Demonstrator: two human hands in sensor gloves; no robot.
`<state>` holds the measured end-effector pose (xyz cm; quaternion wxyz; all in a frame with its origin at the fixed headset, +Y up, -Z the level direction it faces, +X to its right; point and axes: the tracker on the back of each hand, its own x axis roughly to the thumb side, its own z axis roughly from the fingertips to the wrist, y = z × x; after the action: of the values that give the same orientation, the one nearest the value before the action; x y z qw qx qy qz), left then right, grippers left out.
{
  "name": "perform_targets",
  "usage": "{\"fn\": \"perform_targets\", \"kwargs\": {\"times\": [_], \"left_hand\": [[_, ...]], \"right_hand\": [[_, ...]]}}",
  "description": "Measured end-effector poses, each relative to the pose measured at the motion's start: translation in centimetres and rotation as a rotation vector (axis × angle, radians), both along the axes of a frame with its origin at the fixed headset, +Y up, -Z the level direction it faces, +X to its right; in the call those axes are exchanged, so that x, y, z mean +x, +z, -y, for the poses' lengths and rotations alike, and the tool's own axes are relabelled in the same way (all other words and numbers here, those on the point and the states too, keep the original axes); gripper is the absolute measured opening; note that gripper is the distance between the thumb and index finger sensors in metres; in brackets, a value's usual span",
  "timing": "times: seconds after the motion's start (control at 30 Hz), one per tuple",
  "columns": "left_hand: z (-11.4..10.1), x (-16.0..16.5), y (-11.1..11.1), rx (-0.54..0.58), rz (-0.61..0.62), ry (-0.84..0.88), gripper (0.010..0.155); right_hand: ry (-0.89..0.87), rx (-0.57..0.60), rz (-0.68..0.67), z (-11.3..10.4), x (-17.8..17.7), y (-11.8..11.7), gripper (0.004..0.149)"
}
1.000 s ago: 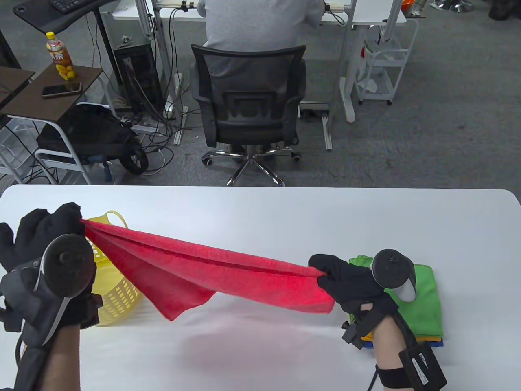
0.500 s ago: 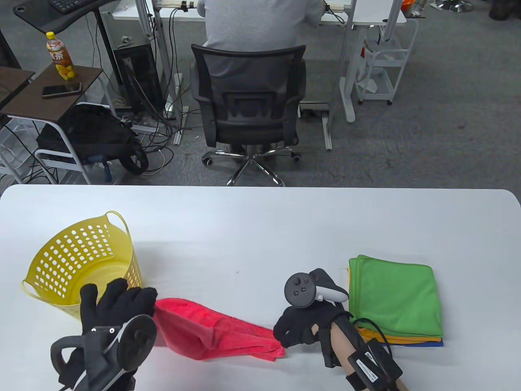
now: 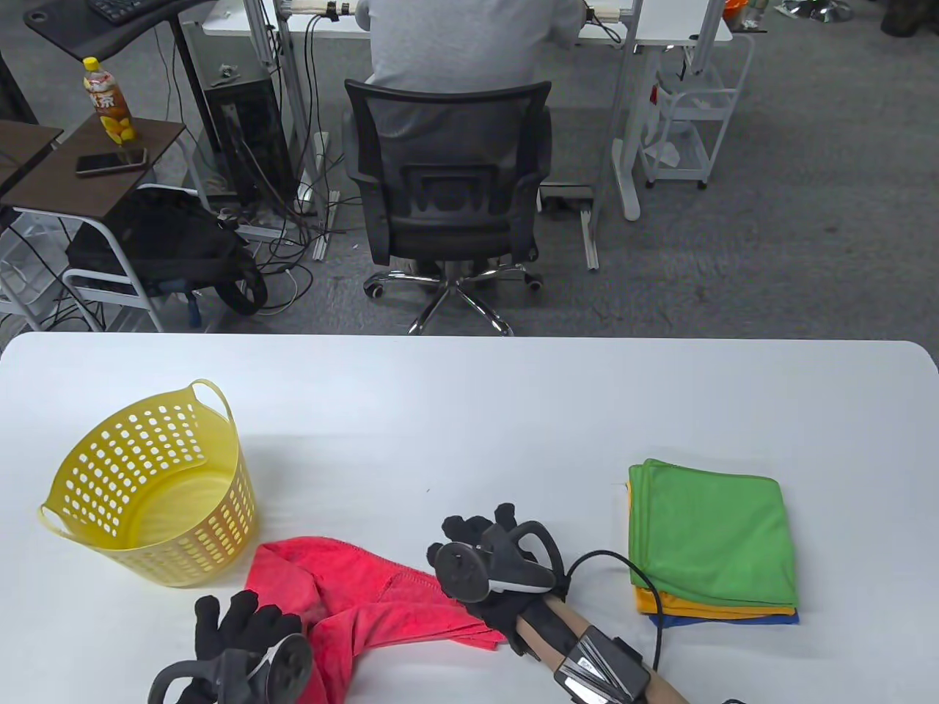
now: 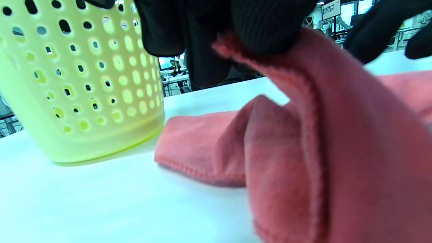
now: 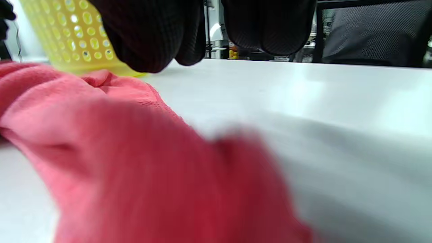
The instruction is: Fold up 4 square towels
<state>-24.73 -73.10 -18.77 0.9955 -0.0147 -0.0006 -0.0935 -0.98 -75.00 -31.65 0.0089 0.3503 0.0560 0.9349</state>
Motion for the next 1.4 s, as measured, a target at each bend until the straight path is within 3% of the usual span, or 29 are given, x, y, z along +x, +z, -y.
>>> {"fn": "perform_targets", "kwargs": {"times": [0.1, 0.2, 0.33, 0.43, 0.73, 0.9, 0.97, 1.07, 1.1, 1.2, 1.4], "left_hand": [[0.5, -0.3, -0.1, -0.037, 0.017, 0.049, 0.040], [0.6, -0.7, 0.0, -0.008, 0.018, 0.064, 0.041], [1.0, -0.6, 0.1, -0.028, 0.040, 0.083, 0.041], [1.3, -0.4, -0.1, -0.055, 0.051, 0.079, 0.041], [1.3, -1.2, -0.4, -0.068, 0.036, 0.156, 0.041], [1.2, -0.9, -0.2, -0.051, 0.037, 0.131, 0.041], [1.4, -1.0, -0.3, -0.059, 0.034, 0.132, 0.041], [1.6, -1.1, -0.4, -0.075, 0.028, 0.135, 0.041], [1.6, -1.2, -0.5, -0.074, 0.027, 0.137, 0.041], [1.6, -1.3, -0.4, -0.069, 0.023, 0.135, 0.041], [1.4, -1.8, -0.5, -0.047, -0.008, 0.139, 0.041]], "right_hand": [[0.014, -0.062, -0.044, 0.2, -2.8, -0.8, 0.059], [0.119, -0.145, -0.064, 1.8, -5.3, -1.5, 0.065], [0.211, -0.132, -0.077, 3.4, -6.8, -2.0, 0.059], [0.107, -0.112, -0.075, 3.0, -6.6, -2.2, 0.038], [0.000, -0.037, -0.047, -0.4, -3.1, -2.0, 0.037], [0.020, -0.052, -0.082, 1.4, -4.7, -1.7, 0.042], [0.117, -0.072, -0.079, 2.5, -5.8, -1.5, 0.060], [0.179, -0.033, -0.086, 3.8, -6.7, -1.6, 0.053], [0.142, -0.020, -0.101, 3.7, -6.8, -1.6, 0.045], [0.127, 0.024, -0.103, 2.9, -6.3, -1.3, 0.040], [-0.003, 0.177, -0.048, -3.1, -1.2, -0.9, 0.040]]}}
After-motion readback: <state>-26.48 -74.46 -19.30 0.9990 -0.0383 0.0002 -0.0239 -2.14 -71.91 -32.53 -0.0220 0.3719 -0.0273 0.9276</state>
